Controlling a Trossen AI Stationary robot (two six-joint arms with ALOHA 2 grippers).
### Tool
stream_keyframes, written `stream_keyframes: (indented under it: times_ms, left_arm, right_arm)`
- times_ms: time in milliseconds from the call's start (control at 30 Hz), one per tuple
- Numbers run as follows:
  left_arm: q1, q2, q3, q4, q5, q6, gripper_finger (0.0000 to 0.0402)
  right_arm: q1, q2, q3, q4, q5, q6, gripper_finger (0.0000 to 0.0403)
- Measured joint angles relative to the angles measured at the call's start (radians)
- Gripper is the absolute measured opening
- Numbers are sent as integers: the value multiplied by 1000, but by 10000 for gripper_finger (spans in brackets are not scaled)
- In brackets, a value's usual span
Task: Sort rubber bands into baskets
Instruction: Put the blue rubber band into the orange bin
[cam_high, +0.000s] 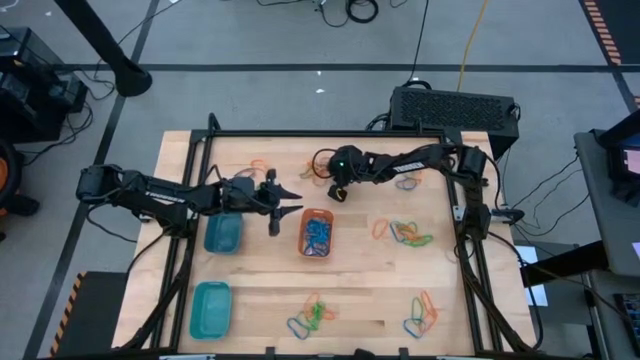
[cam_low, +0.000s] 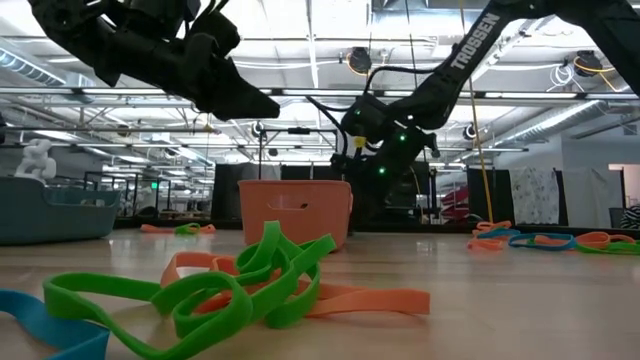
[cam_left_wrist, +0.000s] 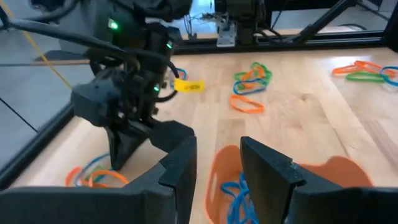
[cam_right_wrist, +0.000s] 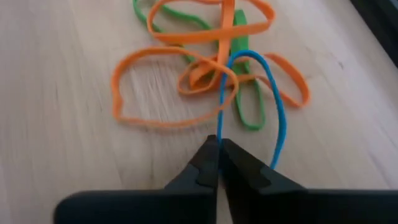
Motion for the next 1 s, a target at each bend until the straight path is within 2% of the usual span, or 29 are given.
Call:
stream_keyframes:
  times_ms: [333, 500, 667, 867, 1000]
  left_arm:
    - [-13, 0, 0, -2, 18, -26, 132]
    - [-13, 0, 0, 2, 18, -26, 132]
    - [-12, 0, 0, 2, 17, -14, 132]
    - [-13, 0, 0, 6, 15, 8, 132]
    - [-13, 0, 0, 25, 78, 11, 132]
  right_arm:
    - [-5, -100, -4, -140, 19, -17, 2]
    - [1, -149, -4, -205, -7, -12, 1]
    - [22, -231, -3, -252, -167, 14, 1]
    - [103, -318, -2, -252, -431, 46, 0]
    - [188, -338, -2, -218, -513, 69, 0]
